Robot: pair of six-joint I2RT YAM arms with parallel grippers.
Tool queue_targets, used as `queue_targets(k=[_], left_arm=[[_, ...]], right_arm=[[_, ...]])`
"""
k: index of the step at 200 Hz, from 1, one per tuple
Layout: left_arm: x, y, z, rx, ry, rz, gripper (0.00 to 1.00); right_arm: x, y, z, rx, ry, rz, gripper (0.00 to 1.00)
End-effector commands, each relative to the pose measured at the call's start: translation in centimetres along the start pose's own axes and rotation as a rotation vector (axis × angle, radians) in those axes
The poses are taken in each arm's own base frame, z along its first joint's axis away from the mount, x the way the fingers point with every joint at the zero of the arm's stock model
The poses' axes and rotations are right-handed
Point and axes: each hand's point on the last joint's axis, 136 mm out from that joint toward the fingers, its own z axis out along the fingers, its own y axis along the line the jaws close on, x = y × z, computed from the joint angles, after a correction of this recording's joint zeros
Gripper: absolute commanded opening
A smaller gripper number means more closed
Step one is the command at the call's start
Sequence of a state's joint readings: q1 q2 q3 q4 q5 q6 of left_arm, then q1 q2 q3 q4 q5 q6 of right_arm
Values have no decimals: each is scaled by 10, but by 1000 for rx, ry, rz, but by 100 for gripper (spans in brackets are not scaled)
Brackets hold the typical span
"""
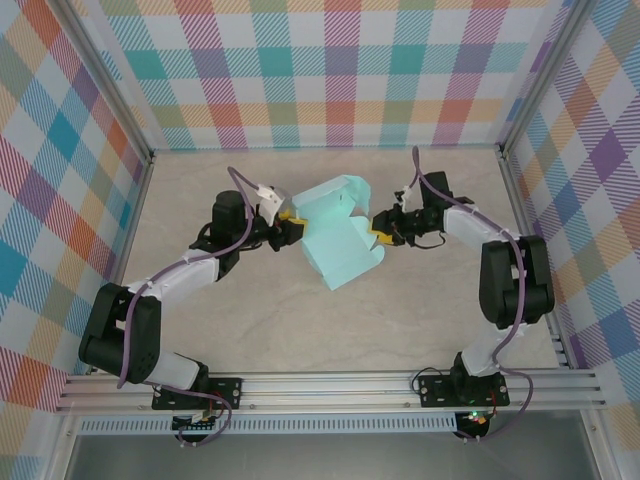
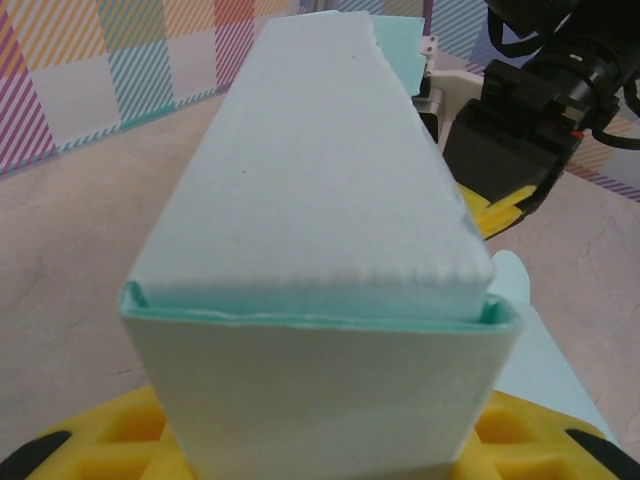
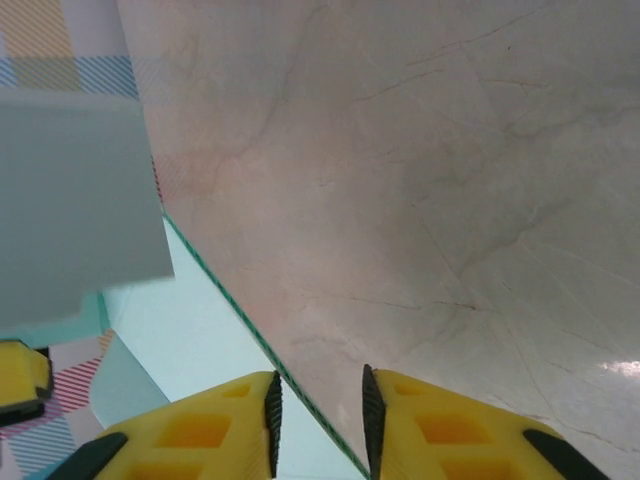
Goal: Fold the paper box
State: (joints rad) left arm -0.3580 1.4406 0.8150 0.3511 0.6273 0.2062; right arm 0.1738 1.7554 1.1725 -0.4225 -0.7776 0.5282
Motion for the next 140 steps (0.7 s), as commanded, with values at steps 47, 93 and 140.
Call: queue_targets(k=[47, 93, 140], left_arm=[[-7, -23, 2, 98, 9, 82, 7], [-10, -24, 0, 98, 19, 84, 7], [-14, -32, -4, 136, 11, 91, 7]], right_arm=[[5, 22, -32, 1, -23, -343, 56], [22, 33, -58, 53, -64, -639, 56], [-17, 24, -103, 287, -355, -808, 53]])
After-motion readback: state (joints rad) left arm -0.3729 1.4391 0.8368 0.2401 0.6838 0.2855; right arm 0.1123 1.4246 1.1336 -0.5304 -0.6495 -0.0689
